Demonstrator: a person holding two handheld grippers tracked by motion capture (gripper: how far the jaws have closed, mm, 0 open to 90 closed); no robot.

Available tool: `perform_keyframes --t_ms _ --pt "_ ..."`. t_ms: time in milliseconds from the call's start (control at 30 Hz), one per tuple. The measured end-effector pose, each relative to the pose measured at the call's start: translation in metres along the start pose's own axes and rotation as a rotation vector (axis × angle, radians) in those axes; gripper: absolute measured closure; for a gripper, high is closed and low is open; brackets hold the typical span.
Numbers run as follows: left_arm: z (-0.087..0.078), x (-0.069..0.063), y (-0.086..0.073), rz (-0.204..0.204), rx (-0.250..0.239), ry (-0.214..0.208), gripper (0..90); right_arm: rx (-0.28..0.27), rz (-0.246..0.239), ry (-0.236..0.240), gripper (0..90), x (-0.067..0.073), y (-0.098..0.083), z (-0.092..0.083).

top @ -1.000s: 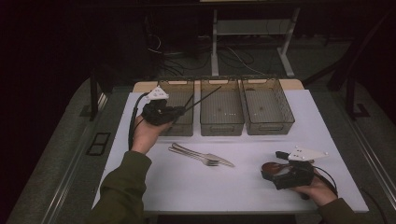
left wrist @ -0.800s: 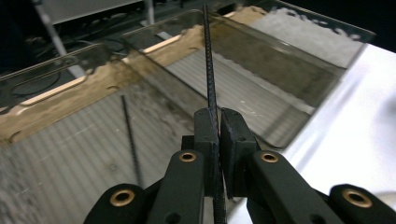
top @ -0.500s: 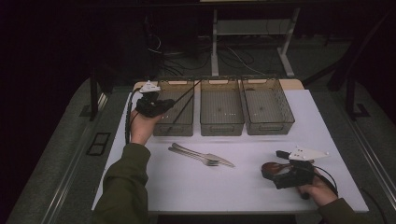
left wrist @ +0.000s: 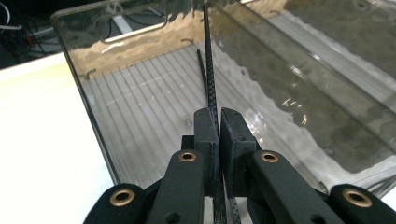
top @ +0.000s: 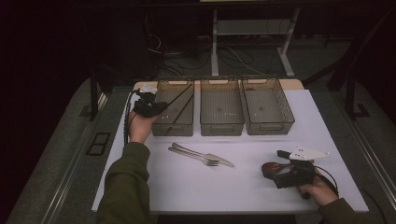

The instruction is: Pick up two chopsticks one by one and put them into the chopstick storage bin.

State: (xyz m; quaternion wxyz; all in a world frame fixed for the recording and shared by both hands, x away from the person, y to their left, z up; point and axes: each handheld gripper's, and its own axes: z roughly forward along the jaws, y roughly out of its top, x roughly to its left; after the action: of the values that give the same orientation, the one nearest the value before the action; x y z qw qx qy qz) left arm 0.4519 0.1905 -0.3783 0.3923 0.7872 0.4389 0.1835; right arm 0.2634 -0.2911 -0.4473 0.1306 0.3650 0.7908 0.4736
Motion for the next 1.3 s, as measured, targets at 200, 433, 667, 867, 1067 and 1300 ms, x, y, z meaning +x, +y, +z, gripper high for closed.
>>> perform_keyframes --t_ms 200,433,667,867,1067,1300 --pt "0.007 -0.001 -0.001 -0.015 0.029 0.001 84.5 0.001 -0.002 0.000 0.3 0.000 0.000 0.000" --pt "0.005 -0.004 0.001 -0.013 -0.007 0.008 68.9 0.000 0.000 -0.003 0.3 0.000 0.000 -0.001" --pt "-0.006 -0.010 0.005 0.031 -0.034 -0.036 53.1 0.001 0.001 -0.004 0.3 0.000 0.000 -0.001" --pt "-0.022 -0.024 0.004 0.071 -0.094 -0.098 41.1 0.002 0.000 -0.004 0.3 0.000 -0.001 -0.001" --pt "-0.036 -0.043 -0.001 0.123 -0.113 -0.162 31.9 0.007 -0.002 -0.004 0.3 0.000 0.000 -0.001" --pt "-0.049 -0.066 -0.019 0.164 -0.121 -0.221 24.1 0.008 -0.005 -0.003 0.3 0.001 -0.001 -0.002"
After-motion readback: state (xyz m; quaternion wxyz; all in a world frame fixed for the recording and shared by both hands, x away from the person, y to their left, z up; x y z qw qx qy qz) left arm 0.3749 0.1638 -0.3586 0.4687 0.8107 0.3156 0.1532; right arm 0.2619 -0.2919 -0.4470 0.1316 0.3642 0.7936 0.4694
